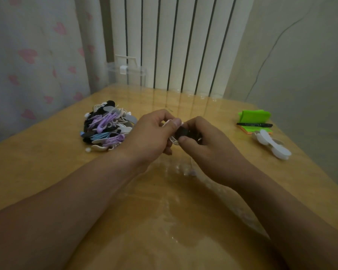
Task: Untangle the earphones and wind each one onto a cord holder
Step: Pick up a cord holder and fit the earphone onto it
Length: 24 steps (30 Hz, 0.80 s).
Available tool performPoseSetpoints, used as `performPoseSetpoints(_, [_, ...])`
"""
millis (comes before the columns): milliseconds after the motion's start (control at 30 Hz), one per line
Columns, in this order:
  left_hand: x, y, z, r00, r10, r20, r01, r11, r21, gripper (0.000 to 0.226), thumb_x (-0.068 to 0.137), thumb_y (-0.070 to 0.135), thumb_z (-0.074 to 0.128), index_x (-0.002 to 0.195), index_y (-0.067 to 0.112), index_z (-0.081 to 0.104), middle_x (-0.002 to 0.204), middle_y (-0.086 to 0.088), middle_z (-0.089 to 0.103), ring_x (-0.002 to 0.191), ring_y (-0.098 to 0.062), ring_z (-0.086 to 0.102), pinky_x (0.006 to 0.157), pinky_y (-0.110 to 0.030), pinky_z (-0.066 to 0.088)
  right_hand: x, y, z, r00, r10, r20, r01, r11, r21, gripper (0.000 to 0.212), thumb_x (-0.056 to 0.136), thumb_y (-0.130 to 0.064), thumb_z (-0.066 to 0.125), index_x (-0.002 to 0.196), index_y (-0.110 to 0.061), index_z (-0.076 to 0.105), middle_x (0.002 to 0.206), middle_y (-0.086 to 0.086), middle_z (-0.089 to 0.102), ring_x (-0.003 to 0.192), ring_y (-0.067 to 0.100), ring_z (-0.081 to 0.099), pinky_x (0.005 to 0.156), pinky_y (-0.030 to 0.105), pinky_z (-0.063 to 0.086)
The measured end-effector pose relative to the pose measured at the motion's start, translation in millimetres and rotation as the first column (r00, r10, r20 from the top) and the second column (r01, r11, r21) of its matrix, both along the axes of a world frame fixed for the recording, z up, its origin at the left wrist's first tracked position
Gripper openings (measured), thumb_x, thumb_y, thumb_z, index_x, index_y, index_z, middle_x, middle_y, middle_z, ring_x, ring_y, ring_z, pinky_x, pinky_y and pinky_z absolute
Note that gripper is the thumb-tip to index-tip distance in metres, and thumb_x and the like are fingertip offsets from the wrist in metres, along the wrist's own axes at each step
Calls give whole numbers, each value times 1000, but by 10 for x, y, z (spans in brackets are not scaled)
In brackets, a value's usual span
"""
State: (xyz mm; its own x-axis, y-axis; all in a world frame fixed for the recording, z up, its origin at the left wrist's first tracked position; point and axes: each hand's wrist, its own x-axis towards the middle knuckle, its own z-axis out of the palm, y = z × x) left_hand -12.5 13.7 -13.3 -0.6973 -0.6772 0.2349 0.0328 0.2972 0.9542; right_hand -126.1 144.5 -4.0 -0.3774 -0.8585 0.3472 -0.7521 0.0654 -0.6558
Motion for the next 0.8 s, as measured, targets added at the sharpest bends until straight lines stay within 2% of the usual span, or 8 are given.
performPoseSetpoints(133, [15, -52, -18, 999, -5, -33, 6, 1000, 30, 18, 107, 29, 58, 101, 18, 70, 90, -11, 67, 67, -12, 57, 61, -26, 52, -77, 110, 79, 988, 122, 93, -132, 985, 107, 29, 101, -33, 53, 130, -37, 54, 114, -9, 65, 104, 21, 64, 91, 47, 58])
performPoseSetpoints(233, [29, -88, 3, 998, -38, -44, 42, 995, 90, 17, 107, 28, 58, 100, 18, 69, 91, -11, 67, 71, -15, 57, 61, -26, 52, -166, 181, 184, 973, 188, 131, -208, 966, 155, 31, 107, -38, 50, 138, -38, 55, 122, -13, 67, 110, 9, 65, 99, 42, 55])
performPoseSetpoints(300, [38, -82, 9, 998, -56, -27, 58, 995, 81, 18, 107, 29, 58, 101, 18, 70, 92, -11, 67, 73, -16, 57, 62, -25, 52, -179, 186, 206, 977, 200, 80, -211, 965, 158, 33, 105, -39, 53, 137, -32, 59, 120, -12, 70, 108, 8, 67, 94, 35, 58])
performPoseSetpoints(367, [42, -58, 13, 999, -51, -5, 51, 998, 32, 18, 107, 29, 57, 102, 17, 70, 90, -11, 66, 69, -13, 58, 60, -24, 53, -154, 164, 198, 983, 166, 78, -174, 978, 118, 33, 96, -43, 60, 126, -27, 63, 108, -11, 73, 98, 7, 70, 82, 29, 60])
performPoseSetpoints(500, [37, -2, 10, 998, 26, 59, -13, 978, -209, 17, 106, 33, 58, 100, 24, 71, 80, -5, 64, 62, -12, 59, 53, -23, 52, -125, 130, 180, 995, 86, 59, -89, 994, 57, 43, 74, -56, 67, 105, -26, 63, 93, -13, 73, 85, 5, 70, 67, 21, 58])
performPoseSetpoints(633, [41, 25, 13, 999, 20, 38, -7, 950, -311, 14, 105, 32, 60, 99, 30, 72, 87, -2, 68, 65, -16, 62, 53, -24, 53, -115, 90, 145, 999, -42, -5, 42, 999, 24, 55, 67, -61, 80, 105, -33, 54, 97, -10, 70, 85, 7, 69, 76, 36, 62])
performPoseSetpoints(700, [52, 37, 27, 1000, -26, -4, 24, 955, -296, 14, 104, 29, 61, 99, 29, 74, 88, 2, 71, 67, -12, 61, 54, -22, 51, -80, 75, 121, 999, -51, 3, 51, 999, -10, 62, 63, -64, 80, 110, -35, 51, 100, -13, 67, 86, 6, 68, 76, 37, 63])
performPoseSetpoints(800, [60, 47, 38, 995, -79, -59, 60, 959, -277, 15, 104, 24, 62, 101, 26, 76, 86, 0, 71, 60, -12, 57, 52, -25, 49, -55, 80, 114, 998, -29, 57, 33, 996, -79, 58, 69, -59, 81, 111, -34, 51, 101, -11, 68, 87, 7, 71, 73, 35, 64])
